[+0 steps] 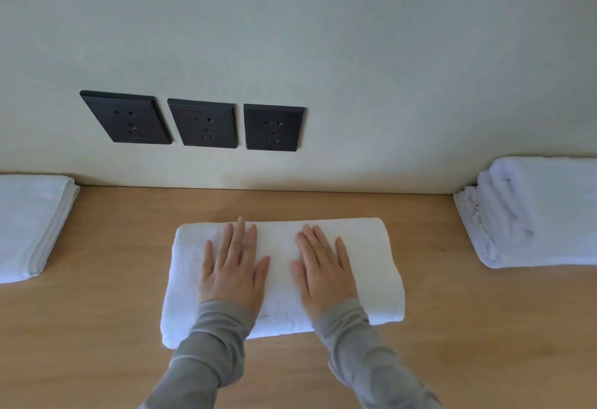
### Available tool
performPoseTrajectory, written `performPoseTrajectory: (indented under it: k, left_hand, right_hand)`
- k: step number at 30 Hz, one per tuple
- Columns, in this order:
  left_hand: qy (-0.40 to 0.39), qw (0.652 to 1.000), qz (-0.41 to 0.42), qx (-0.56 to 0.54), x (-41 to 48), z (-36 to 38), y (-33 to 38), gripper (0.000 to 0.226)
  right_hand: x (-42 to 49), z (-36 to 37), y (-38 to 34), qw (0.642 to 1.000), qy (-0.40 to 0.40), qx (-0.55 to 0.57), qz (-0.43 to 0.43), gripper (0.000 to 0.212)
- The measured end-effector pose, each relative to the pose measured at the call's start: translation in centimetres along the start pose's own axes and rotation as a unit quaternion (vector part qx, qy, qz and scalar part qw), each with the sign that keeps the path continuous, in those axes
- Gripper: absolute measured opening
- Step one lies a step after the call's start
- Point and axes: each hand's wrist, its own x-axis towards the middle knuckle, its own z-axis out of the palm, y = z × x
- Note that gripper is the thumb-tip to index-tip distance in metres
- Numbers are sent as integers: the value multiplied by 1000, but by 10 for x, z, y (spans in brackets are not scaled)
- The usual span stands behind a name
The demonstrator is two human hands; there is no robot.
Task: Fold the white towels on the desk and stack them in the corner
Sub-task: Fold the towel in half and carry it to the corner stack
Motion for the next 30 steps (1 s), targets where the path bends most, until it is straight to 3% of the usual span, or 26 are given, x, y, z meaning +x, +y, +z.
performPoseTrajectory:
  k: [5,9,14,17,21,25,30]
  left_hand:
    - [7,999,-36,12,-13,3,-64,72]
    - [-37,998,-44,-15,-12,0,-80,73]
    - [-40,998,-42,39,-8,-9,-73,78]
    - [3,996,40,81,-20,-22,-56,89]
    - [-32,977,185,104,-40,-20,-50,96]
    - [-71,978,160,110,-49,-21,-88,123]
    - [-78,978,148,121,-45,-17,-94,130]
  right_hand:
    - [-14,-2,60,995,-27,-87,42,69]
    - [-17,-3,80,994,-56,-67,58,68]
    - [-13,-9,76,994,-68,-54,65,73]
    - [-21,-17,70,994,-75,-76,14,82]
    - [-32,-15,65,982,-105,-130,-89,103]
    - [-39,-20,86,980,-108,-147,-75,114]
    - [-37,-14,92,979,-130,-142,-62,121]
